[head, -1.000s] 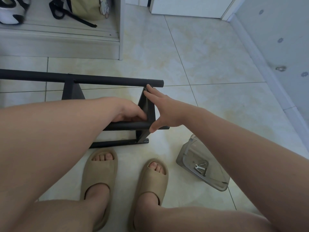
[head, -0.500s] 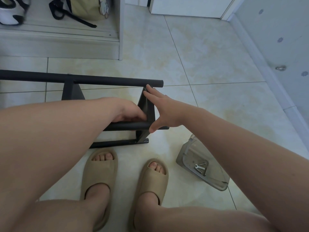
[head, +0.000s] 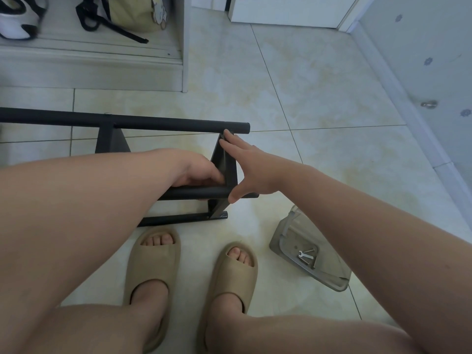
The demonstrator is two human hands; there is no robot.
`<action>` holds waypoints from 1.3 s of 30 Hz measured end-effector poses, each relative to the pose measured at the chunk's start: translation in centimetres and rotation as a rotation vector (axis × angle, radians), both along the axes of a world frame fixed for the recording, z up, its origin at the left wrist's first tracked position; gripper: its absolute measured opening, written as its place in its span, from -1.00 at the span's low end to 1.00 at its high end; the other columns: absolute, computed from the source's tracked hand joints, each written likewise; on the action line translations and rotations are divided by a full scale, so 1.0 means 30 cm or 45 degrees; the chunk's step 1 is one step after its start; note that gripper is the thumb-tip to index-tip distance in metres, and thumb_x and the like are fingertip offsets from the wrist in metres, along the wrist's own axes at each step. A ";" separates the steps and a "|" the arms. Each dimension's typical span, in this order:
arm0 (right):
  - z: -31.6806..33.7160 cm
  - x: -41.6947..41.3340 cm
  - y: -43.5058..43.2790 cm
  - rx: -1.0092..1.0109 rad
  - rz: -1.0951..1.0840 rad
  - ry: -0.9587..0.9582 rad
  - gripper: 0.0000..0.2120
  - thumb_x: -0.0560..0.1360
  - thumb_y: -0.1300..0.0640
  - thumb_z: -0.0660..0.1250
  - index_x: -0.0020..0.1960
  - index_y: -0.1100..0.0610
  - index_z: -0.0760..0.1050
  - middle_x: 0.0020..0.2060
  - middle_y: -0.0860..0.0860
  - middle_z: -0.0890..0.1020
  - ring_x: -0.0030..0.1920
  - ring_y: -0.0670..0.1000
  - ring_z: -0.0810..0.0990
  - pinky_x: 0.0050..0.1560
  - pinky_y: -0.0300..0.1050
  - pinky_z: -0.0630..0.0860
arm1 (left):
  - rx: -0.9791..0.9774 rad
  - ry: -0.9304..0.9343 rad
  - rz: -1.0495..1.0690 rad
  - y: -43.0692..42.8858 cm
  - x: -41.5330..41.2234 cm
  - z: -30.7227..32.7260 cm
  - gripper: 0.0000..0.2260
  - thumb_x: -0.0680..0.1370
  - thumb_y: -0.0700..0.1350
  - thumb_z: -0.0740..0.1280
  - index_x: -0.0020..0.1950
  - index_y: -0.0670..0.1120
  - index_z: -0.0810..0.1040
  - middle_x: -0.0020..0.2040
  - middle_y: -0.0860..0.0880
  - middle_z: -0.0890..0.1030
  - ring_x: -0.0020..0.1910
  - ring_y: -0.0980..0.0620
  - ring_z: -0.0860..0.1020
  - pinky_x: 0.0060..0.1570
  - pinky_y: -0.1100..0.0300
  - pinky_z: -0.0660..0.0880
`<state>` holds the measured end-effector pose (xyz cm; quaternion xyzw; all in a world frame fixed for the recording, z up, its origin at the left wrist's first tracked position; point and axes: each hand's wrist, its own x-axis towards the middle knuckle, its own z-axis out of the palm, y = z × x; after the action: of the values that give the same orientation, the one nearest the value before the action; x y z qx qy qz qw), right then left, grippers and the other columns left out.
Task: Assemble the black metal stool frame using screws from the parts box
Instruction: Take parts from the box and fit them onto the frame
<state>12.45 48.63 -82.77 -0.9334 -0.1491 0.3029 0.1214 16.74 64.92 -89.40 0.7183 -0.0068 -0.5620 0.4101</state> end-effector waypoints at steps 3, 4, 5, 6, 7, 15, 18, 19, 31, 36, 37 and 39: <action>0.001 0.002 0.000 -0.002 -0.002 0.004 0.22 0.35 -0.07 0.62 0.65 0.06 -0.20 0.62 -0.13 -0.29 0.60 -0.11 -0.12 0.59 -0.03 -0.03 | -0.013 0.055 0.011 0.004 0.005 -0.001 -0.85 0.60 -0.16 0.28 0.00 -0.11 0.65 -0.24 -0.03 0.70 -0.29 0.02 0.62 -0.12 0.16 0.48; 0.000 0.003 -0.001 -0.001 -0.002 0.004 0.22 0.35 -0.07 0.62 0.65 0.06 -0.20 0.62 -0.13 -0.29 0.60 -0.11 -0.12 0.59 -0.04 -0.04 | -0.023 0.070 0.015 0.005 0.005 -0.003 -0.84 0.61 -0.17 0.26 -0.03 -0.10 0.65 -0.28 -0.02 0.69 -0.35 0.05 0.62 -0.15 0.17 0.48; 0.000 0.002 -0.001 0.000 -0.003 0.005 0.22 0.35 -0.07 0.62 0.65 0.06 -0.20 0.62 -0.13 -0.29 0.60 -0.11 -0.12 0.59 -0.04 -0.04 | -0.031 0.083 0.022 0.003 0.004 -0.004 -0.83 0.61 -0.17 0.25 -0.05 -0.10 0.64 -0.30 -0.01 0.67 -0.39 0.07 0.60 -0.17 0.17 0.48; 0.000 0.002 0.000 0.002 -0.003 0.005 0.22 0.35 -0.06 0.62 0.65 0.07 -0.20 0.62 -0.13 -0.29 0.60 -0.11 -0.12 0.59 -0.04 -0.04 | -0.037 0.094 0.034 0.001 0.002 -0.005 -0.83 0.61 -0.16 0.25 -0.06 -0.10 0.63 -0.29 -0.01 0.67 -0.40 0.07 0.59 -0.17 0.17 0.49; -0.001 0.002 0.000 0.002 -0.001 0.004 0.23 0.35 -0.06 0.62 0.65 0.07 -0.20 0.62 -0.12 -0.29 0.60 -0.11 -0.12 0.59 -0.04 -0.05 | -0.035 0.094 0.048 -0.001 0.001 -0.007 -0.84 0.61 -0.15 0.26 -0.05 -0.11 0.63 -0.26 -0.02 0.66 -0.36 0.05 0.59 -0.15 0.16 0.51; -0.002 0.003 -0.002 -0.006 0.000 0.003 0.23 0.34 -0.07 0.62 0.65 0.07 -0.20 0.61 -0.13 -0.29 0.60 -0.11 -0.10 0.58 -0.04 -0.04 | 0.029 -0.051 -0.008 -0.007 0.000 0.003 -0.88 0.57 -0.13 0.34 -0.09 -0.15 0.64 -0.23 -0.07 0.67 -0.24 -0.04 0.58 -0.06 0.12 0.47; -0.001 0.004 -0.001 -0.008 -0.001 0.002 0.23 0.34 -0.08 0.62 0.66 0.07 -0.20 0.61 -0.14 -0.29 0.60 -0.11 -0.11 0.57 -0.05 -0.04 | 0.009 0.026 -0.017 0.001 0.004 0.005 -0.86 0.59 -0.15 0.29 -0.06 -0.12 0.65 -0.25 -0.04 0.67 -0.29 0.01 0.59 -0.09 0.15 0.46; -0.001 0.004 0.000 -0.007 -0.001 0.002 0.23 0.34 -0.07 0.62 0.65 0.07 -0.20 0.61 -0.14 -0.29 0.60 -0.11 -0.12 0.57 -0.05 -0.04 | -0.009 0.055 -0.018 0.003 0.004 0.004 -0.84 0.60 -0.16 0.27 -0.08 -0.12 0.64 -0.27 -0.04 0.66 -0.33 0.02 0.57 -0.13 0.15 0.46; 0.000 0.002 0.000 -0.002 -0.004 0.002 0.23 0.34 -0.07 0.62 0.65 0.06 -0.21 0.61 -0.14 -0.29 0.60 -0.11 -0.11 0.57 -0.06 -0.05 | 0.005 -0.002 -0.017 -0.007 0.002 -0.003 -0.82 0.59 -0.14 0.30 -0.18 -0.13 0.61 -0.37 -0.04 0.62 -0.42 0.02 0.54 -0.24 0.18 0.46; 0.001 0.001 -0.001 0.001 -0.005 0.004 0.22 0.35 -0.06 0.62 0.65 0.07 -0.21 0.61 -0.13 -0.29 0.60 -0.12 -0.12 0.57 -0.06 -0.05 | -0.033 0.112 -0.010 0.003 0.006 -0.015 -0.82 0.62 -0.13 0.25 -0.07 -0.11 0.62 -0.23 -0.04 0.62 -0.29 0.02 0.52 -0.13 0.14 0.46; 0.001 0.001 0.000 0.000 -0.003 0.002 0.22 0.35 -0.06 0.62 0.65 0.07 -0.21 0.62 -0.13 -0.29 0.60 -0.11 -0.12 0.57 -0.06 -0.05 | -0.038 0.124 0.004 0.002 0.007 -0.020 -0.83 0.62 -0.13 0.25 -0.05 -0.10 0.63 -0.20 -0.05 0.63 -0.25 0.01 0.52 -0.11 0.13 0.47; 0.002 0.001 0.001 -0.001 0.000 -0.002 0.23 0.35 -0.06 0.62 0.65 0.07 -0.20 0.62 -0.12 -0.28 0.60 -0.11 -0.13 0.57 -0.05 -0.05 | -0.022 0.099 0.023 -0.001 0.007 -0.027 -0.84 0.61 -0.09 0.28 -0.01 -0.09 0.64 -0.15 -0.05 0.66 -0.19 0.00 0.54 -0.09 0.11 0.51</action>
<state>12.47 48.65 -82.69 -0.9338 -0.1492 0.3021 0.1207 16.93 64.87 -90.20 0.6924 0.0108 -0.5858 0.4211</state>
